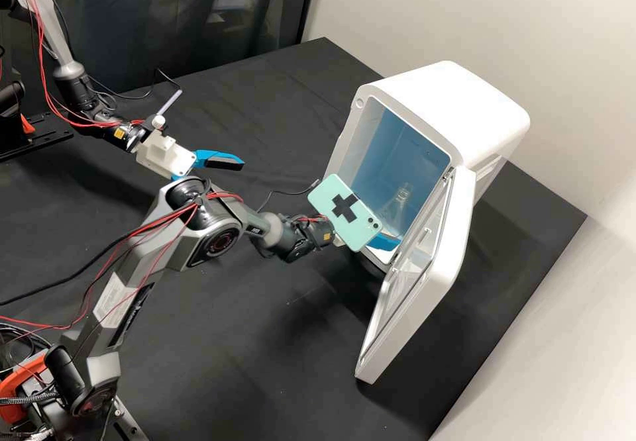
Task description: Place the flask in the incubator
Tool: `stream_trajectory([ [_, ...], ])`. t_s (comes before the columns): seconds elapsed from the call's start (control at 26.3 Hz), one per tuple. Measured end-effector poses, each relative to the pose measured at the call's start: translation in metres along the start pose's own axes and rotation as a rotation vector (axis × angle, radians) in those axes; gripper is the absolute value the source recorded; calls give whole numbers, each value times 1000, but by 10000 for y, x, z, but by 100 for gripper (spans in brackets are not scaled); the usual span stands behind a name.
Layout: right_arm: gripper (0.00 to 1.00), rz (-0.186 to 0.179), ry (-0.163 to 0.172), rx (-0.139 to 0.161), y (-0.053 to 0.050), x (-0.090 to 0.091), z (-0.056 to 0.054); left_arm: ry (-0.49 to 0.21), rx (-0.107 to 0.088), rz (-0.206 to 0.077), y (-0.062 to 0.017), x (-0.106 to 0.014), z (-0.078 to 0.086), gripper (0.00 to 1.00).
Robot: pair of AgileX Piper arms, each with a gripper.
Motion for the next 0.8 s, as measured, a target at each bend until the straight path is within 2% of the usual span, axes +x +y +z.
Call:
stream_trajectory([
  [0.04,100,10,12,1,-1,-78,28,0,4,0,-1,0,5,100],
  [0.08,100,34,30,15,31,-188,32,0,12,-1,-6,-3,19,100],
  [0.19,100,79,72,20,25,-438,68,8,9,5,-8,-10,26,100],
  [0.27,100,114,116,17,29,-586,62,18,-1,22,-8,-26,33,100],
  [0.34,100,150,163,30,-18,-796,100,36,-15,41,-5,-44,27,100],
  [0.42,100,182,210,34,-54,-975,119,36,-16,67,4,-64,28,100],
  [0.46,100,177,234,51,-81,-1077,130,32,-15,96,24,-74,29,100],
  [0.5,100,169,244,76,-102,-1161,145,30,-14,119,28,-83,28,100],
  [0.57,100,140,248,112,-141,-1301,180,27,-22,143,36,-104,27,100],
  [0.72,100,121,235,125,-171,-1519,222,25,-48,145,38,-104,27,100],
  [0.8,100,125,242,123,-167,-1566,215,25,-58,142,32,-109,26,100],
])
